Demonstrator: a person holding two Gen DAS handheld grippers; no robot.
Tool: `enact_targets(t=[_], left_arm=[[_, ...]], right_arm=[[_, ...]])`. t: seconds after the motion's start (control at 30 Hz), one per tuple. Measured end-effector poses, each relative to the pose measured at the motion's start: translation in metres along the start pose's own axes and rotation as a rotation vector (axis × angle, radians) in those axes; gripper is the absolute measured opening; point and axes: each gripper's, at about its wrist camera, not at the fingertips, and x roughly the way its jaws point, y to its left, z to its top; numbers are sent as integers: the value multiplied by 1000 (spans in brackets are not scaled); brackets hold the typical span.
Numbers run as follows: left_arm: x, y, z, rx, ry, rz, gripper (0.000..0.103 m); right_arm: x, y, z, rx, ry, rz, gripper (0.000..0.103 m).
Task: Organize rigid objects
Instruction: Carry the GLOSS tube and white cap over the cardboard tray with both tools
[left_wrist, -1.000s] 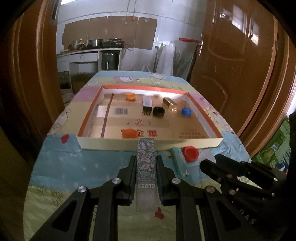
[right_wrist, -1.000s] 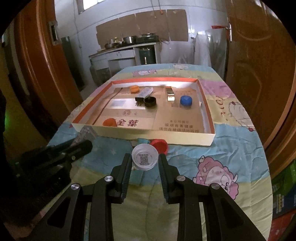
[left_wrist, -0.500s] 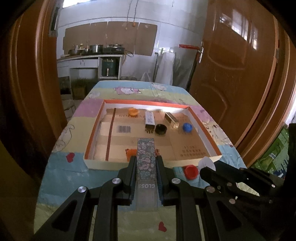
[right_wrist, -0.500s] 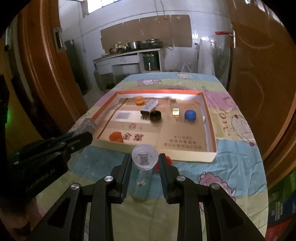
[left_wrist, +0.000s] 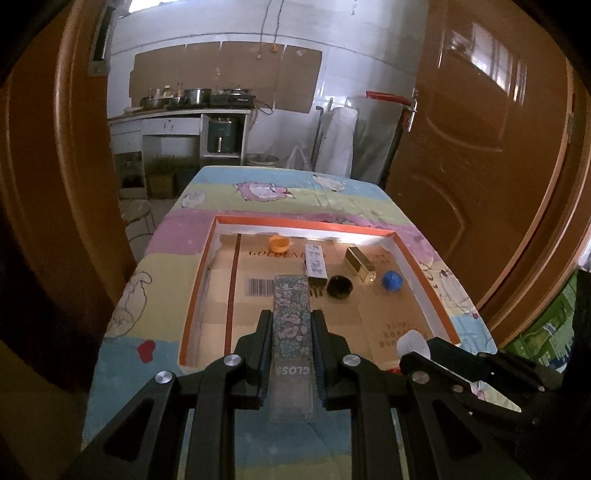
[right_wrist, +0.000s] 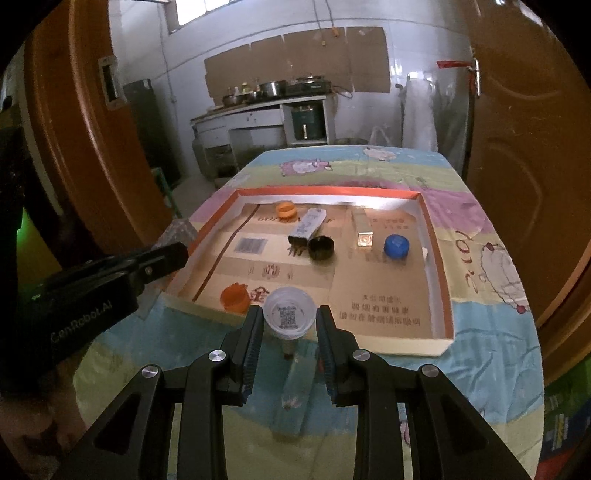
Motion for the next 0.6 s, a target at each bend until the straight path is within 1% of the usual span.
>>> enact_targets(t=[0.27,0.6], left_arm=[[15,7,20,-3,4,13,20],[37,16,39,-7,30,24,20]], right_arm=[[18,-3,23,0,3,9,30],[42,-5,36,0,28,23,30]])
